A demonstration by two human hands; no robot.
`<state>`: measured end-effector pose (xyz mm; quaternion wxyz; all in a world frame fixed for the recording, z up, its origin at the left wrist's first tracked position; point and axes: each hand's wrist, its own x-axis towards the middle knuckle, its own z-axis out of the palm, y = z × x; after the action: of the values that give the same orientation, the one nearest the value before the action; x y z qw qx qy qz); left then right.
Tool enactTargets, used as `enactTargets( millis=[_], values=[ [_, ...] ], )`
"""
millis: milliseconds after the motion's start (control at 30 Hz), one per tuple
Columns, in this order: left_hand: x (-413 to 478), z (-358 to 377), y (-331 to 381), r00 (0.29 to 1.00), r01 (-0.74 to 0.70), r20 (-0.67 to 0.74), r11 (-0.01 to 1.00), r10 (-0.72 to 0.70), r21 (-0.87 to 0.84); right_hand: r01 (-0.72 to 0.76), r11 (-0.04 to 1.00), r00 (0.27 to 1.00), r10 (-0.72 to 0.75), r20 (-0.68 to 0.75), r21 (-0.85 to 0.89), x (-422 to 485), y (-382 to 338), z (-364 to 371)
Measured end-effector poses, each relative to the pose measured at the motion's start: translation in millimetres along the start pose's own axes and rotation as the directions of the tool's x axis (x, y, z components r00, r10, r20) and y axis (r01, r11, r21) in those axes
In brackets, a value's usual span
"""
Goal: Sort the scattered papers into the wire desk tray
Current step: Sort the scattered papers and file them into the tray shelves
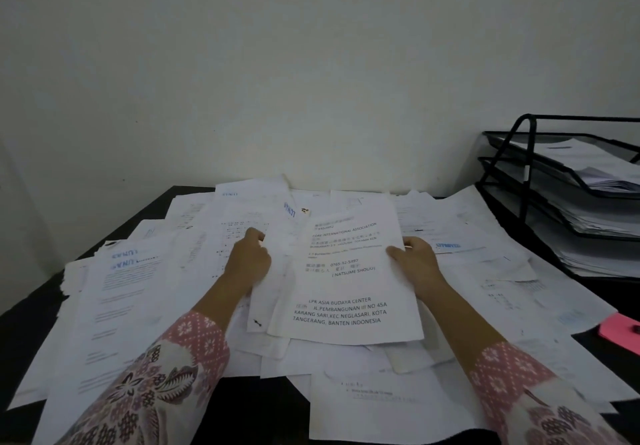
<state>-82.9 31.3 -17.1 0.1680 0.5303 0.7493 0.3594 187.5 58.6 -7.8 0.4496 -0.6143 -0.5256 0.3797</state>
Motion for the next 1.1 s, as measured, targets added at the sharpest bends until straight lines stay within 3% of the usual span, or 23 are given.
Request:
enactTargets(
  millis=[167, 267, 367, 433, 533, 633, 733, 933, 1100],
  values=[
    [-12.8, 9.5, 18.1, 0.998, -0.009, 0.061, 0.975, 0.023, -0.222, 0.081, 0.993, 0.997, -0.081, 0.003, -0.089, -5.2, -7.6, 20.8],
    [-14.8, 9.9, 21.6, 0.984, 0.033, 0.176, 0.970, 0.010, -0.242, 0.131, 0.969, 0.991, -0.128, 0.027, -0.209, -5.2, -9.3, 21.7],
    [-16.1, 7.1, 21.9, 0.981, 0.032, 0.195, 0.991, -0.007, -0.130, 0.140, 0.828, 0.984, -0.176, -0.014, -0.543, 0.0, -5.1, 8.6],
    [-14.5, 4.8, 19.1, 0.989, 0.028, 0.150, 0.992, -0.009, -0.124, 0.044, 0.689, 0.993, -0.112, -0.047, -0.724, 3.1, 0.7, -2.7],
    [-10.5, 3.3, 13.1, 0.995, 0.042, 0.096, 0.982, -0.025, -0.184, -0.040, 0.609, 0.999, 0.012, -0.041, -0.793, 2.8, 7.4, -9.5],
    [-8.5, 5.4, 9.7, 0.999, 0.046, 0.039, 0.968, -0.038, -0.246, -0.025, 0.547, 1.000, 0.015, -0.020, -0.837, 0.5, 5.1, -5.0],
    [-7.8, 7.7, 8.9, 0.998, 0.046, -0.031, 0.953, -0.057, -0.298, -0.072, 0.581, 0.997, 0.033, -0.065, -0.810, 5.6, 3.2, 3.5],
    [-5.7, 11.3, 12.5, 0.992, 0.061, -0.079, 0.908, -0.102, -0.415, -0.224, 0.826, 0.972, 0.229, -0.056, -0.518, 19.2, 0.6, 2.2],
    [0.0, 20.1, 23.8, 0.993, 0.055, -0.064, 0.882, -0.095, -0.467, -0.177, 0.772, 0.982, 0.180, -0.057, -0.611, 31.3, -3.2, -24.7]
  ],
)
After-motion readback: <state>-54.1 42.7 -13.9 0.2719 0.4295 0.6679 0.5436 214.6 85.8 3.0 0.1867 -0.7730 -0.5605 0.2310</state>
